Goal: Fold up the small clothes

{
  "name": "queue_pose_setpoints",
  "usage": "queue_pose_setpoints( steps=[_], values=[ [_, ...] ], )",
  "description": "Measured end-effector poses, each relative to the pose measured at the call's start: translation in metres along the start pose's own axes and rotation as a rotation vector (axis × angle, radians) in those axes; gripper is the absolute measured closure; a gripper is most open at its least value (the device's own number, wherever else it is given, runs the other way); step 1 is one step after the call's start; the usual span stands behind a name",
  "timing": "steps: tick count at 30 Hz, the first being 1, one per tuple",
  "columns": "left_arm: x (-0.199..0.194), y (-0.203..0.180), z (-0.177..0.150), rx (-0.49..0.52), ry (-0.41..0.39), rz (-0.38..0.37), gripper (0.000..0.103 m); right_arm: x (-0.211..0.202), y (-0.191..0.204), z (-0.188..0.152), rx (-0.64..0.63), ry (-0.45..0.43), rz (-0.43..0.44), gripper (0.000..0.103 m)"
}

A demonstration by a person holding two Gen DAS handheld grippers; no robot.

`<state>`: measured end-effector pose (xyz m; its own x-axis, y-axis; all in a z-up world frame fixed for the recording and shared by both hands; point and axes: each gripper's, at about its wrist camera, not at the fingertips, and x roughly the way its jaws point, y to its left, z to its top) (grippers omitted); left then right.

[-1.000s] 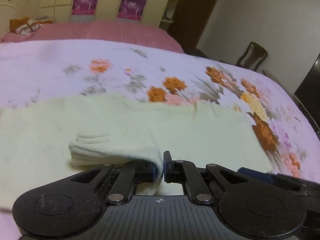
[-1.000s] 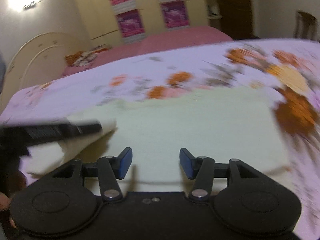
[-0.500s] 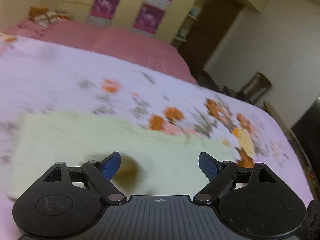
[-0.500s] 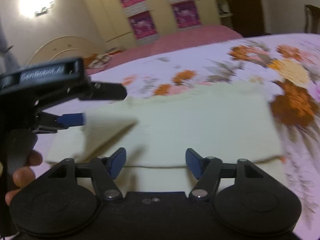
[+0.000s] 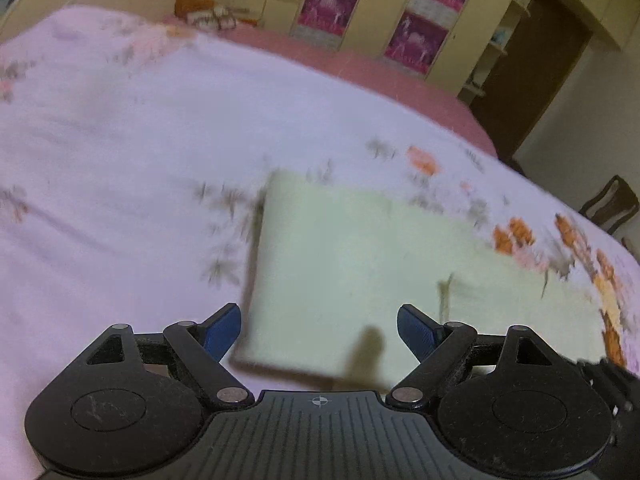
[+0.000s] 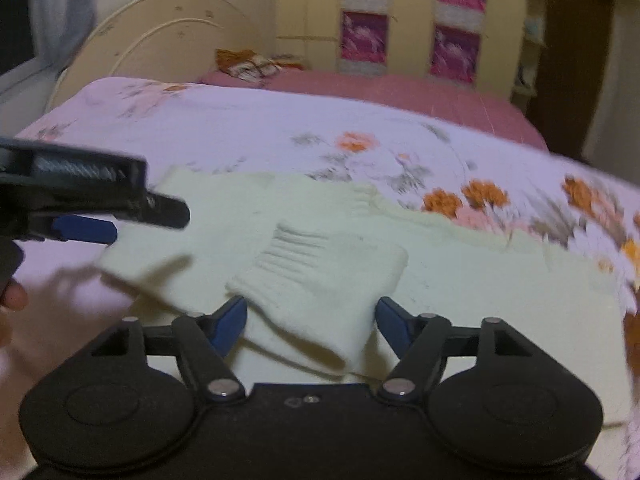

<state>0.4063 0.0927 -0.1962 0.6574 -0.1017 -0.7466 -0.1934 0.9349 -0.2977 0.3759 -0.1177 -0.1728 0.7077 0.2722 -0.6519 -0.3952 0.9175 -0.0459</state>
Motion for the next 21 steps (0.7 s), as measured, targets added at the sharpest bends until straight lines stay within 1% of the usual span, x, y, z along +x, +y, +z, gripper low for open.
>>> queue_pose_setpoints(
  steps=[1,2,4,6,7,9,11,13,14,15,16,17,18,19,20,21],
  values=[
    [0.002,0.002,-0.001,-0.003,0.005,0.003,0.018,0.003,0.002,-0.001,-0.019,0.002,-0.021,0.044],
    [0.003,0.003,-0.003,-0.001,0.005,0.006,0.018,0.007,0.001,-0.001,-0.016,0.008,-0.035,0.064],
    [0.004,0.0,-0.003,0.011,-0.002,0.002,0.018,0.009,-0.005,0.003,0.002,0.002,-0.03,0.08],
    [0.003,-0.004,-0.004,0.035,-0.007,-0.004,0.018,0.006,-0.014,0.007,0.036,-0.019,-0.023,0.091],
    [0.004,-0.006,-0.005,0.049,-0.009,-0.003,0.018,0.004,-0.024,0.009,0.091,-0.036,-0.01,0.092],
    [0.006,-0.012,-0.008,0.079,-0.009,-0.004,0.018,-0.007,-0.052,0.01,0.252,-0.062,0.011,0.092],
    [0.007,-0.017,-0.009,0.092,-0.008,-0.01,0.018,-0.018,-0.083,0.006,0.39,-0.078,0.03,0.092],
    [0.008,-0.023,-0.01,0.103,-0.009,-0.013,0.018,-0.03,-0.113,-0.003,0.485,-0.088,0.005,0.092],
    [0.011,-0.026,-0.012,0.114,-0.007,-0.007,0.018,-0.034,-0.129,-0.01,0.548,-0.082,-0.002,0.092],
    [0.012,-0.029,-0.013,0.128,-0.01,0.006,0.018,-0.034,-0.144,-0.019,0.606,-0.067,0.004,0.089],
    [0.013,-0.032,-0.014,0.146,-0.016,0.016,0.018,-0.029,-0.157,-0.028,0.655,-0.034,0.03,0.08],
    [0.014,-0.034,-0.015,0.156,-0.016,0.024,0.018,-0.025,-0.167,-0.036,0.702,0.003,0.049,0.074],
    [0.014,-0.036,-0.015,0.162,-0.017,0.03,0.018,-0.024,-0.174,-0.042,0.74,0.013,0.055,0.063],
    [0.015,-0.036,-0.015,0.165,-0.016,0.033,0.018,-0.027,-0.177,-0.047,0.762,0.001,0.056,0.052],
    [0.015,-0.036,-0.015,0.166,-0.015,0.036,0.018,-0.031,-0.178,-0.049,0.76,-0.019,0.049,0.048],
    [0.015,-0.036,-0.014,0.166,-0.013,0.037,0.018,-0.035,-0.177,-0.049,0.745,-0.033,0.033,0.041]
  ],
)
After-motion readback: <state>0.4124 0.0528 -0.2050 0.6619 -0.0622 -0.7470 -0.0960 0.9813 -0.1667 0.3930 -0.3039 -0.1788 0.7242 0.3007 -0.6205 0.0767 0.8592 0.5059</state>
